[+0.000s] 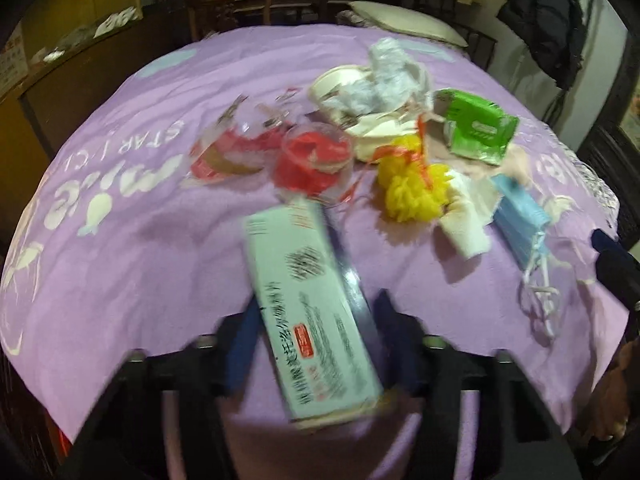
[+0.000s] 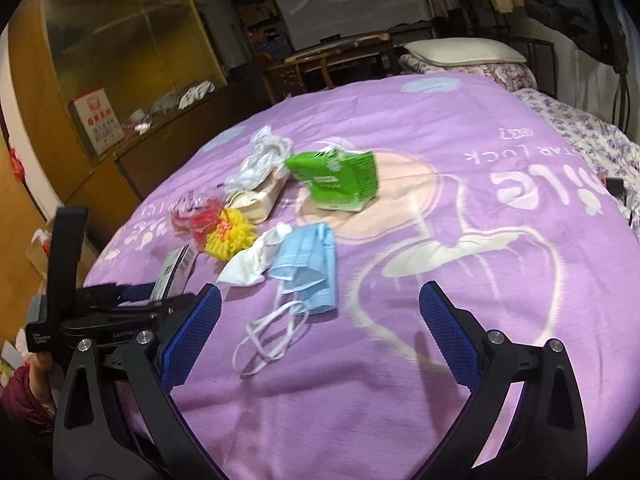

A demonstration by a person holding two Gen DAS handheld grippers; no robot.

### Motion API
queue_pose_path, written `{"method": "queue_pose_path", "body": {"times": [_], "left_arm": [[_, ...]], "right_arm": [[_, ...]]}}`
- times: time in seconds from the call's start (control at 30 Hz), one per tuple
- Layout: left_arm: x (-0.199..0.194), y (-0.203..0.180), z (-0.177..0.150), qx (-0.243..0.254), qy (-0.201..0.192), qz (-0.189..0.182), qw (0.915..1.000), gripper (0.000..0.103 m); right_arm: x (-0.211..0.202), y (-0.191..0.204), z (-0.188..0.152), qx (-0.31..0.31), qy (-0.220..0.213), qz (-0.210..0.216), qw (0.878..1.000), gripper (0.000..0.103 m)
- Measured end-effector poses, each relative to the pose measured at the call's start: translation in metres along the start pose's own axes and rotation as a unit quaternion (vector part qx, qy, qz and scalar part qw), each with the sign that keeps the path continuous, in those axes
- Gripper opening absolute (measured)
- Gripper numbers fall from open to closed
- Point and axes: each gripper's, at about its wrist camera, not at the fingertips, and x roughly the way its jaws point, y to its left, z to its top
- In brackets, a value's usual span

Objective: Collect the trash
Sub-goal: 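Grasp the white medicine box with the left tool while the right tool grasps the blue mask, then carry the box and mask to the red wastebasket and open both tools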

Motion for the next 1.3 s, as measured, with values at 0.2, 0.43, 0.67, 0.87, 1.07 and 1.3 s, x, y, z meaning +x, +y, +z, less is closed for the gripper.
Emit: {"method": "queue_pose_path", "body": {"times": [0.2, 0.43, 0.67, 0.87, 1.07, 1.3], "left_arm": [[-0.021, 0.004, 0.014, 0.002, -0.046, -0.006, 0.9989, 0.044], [-0.041, 0.025, 0.026, -0.003, -0.077, -0.007, 0.997, 0.044], [-0.048, 0.048, 0.031, -0.013, -0.084, -0.008, 0.9964, 0.044], [-0.075, 0.072, 0.033, -0.037, -0.107, -0.01, 0.9935, 0.044], [-0.116, 0.098, 0.022, -0.053, -0.133, 0.014, 0.9896, 0.044], [-0.153, 0.151, -0.015, -0.089, -0.13, 0.067, 0.9852, 0.044]], "right_arm": [[0.021, 0.02, 0.009, -0.037, 0.01, -0.019, 0.999, 0.08], [0.06, 0.011, 0.018, -0.011, 0.059, -0.039, 0.997, 0.056], [0.043, 0.006, 0.027, 0.003, 0.034, -0.041, 0.999, 0.024], [-0.001, 0.02, 0.058, -0.008, -0.03, -0.026, 0.999, 0.024], [-0.024, 0.051, 0.064, -0.029, -0.047, 0.017, 0.998, 0.025], [-0.032, 0.113, 0.058, -0.077, -0.041, 0.072, 0.994, 0.025]]}}
